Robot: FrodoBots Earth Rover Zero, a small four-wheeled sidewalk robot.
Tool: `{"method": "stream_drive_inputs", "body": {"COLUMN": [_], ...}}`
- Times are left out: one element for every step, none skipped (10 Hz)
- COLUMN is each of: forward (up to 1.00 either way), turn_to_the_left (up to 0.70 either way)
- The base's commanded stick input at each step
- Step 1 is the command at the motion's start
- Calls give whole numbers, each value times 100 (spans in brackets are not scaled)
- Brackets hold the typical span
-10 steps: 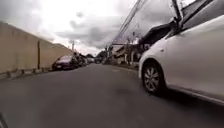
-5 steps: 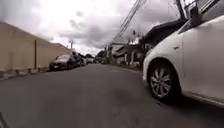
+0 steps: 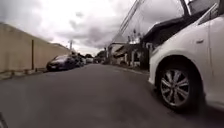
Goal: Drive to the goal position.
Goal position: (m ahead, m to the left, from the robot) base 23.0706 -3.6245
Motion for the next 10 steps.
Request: {"method": "stream_drive_inputs", "body": {"forward": [70,70,70,70,70,70,70,70,70,70], "turn_to_the_left": [0,0,0,0,0,0,0,0,0,0]}}
